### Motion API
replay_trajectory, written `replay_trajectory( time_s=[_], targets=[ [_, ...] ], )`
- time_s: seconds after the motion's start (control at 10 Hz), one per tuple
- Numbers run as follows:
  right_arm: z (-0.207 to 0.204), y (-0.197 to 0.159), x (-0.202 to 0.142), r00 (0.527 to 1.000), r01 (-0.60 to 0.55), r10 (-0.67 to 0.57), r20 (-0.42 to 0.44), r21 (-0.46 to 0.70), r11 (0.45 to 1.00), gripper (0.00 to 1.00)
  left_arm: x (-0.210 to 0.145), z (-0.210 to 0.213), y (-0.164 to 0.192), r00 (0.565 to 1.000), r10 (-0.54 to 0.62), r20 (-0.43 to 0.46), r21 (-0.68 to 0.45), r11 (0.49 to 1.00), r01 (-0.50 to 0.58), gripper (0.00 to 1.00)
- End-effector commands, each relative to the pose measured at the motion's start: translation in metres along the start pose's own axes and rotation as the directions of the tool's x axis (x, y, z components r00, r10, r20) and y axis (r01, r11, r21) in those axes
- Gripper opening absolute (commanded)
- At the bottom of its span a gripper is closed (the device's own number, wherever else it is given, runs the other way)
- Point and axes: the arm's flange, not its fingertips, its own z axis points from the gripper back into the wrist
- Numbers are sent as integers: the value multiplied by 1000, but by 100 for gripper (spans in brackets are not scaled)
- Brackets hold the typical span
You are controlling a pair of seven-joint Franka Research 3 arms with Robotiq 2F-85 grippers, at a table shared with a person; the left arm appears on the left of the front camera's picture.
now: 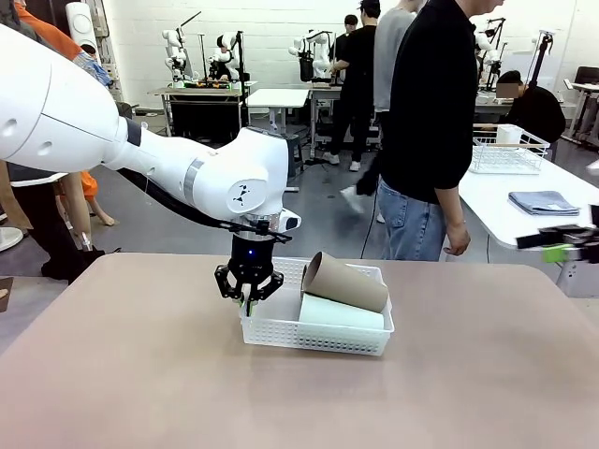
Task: Clean and organize the cups into the basket.
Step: Move the Organizing basket back to the left side of the table.
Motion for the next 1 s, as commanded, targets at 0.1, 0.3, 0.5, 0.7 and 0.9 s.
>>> replay_trajectory(
  time_s=[0.1,0.3,0.5,0.7,0.9],
  targets=[
    [46,-19,-47,911,408,-407,66,-6,913,100,-1,-1,1,1000,-4,-3,6,1000,4,0],
    [76,-3,-75,845,529,-535,17,-174,831,100,-1,-1,1,1000,-4,-3,6,1000,4,0],
    [103,21,-92,792,600,-610,29,-220,769,100,-1,-1,1,1000,-4,-3,6,1000,4,0],
    [127,41,-105,785,616,-618,42,-153,773,100,-1,-1,1,1000,-4,-3,6,1000,4,0],
    [145,74,-114,795,606,-604,52,-121,786,100,-1,-1,1,1000,-4,-3,6,1000,4,0]
  ],
)
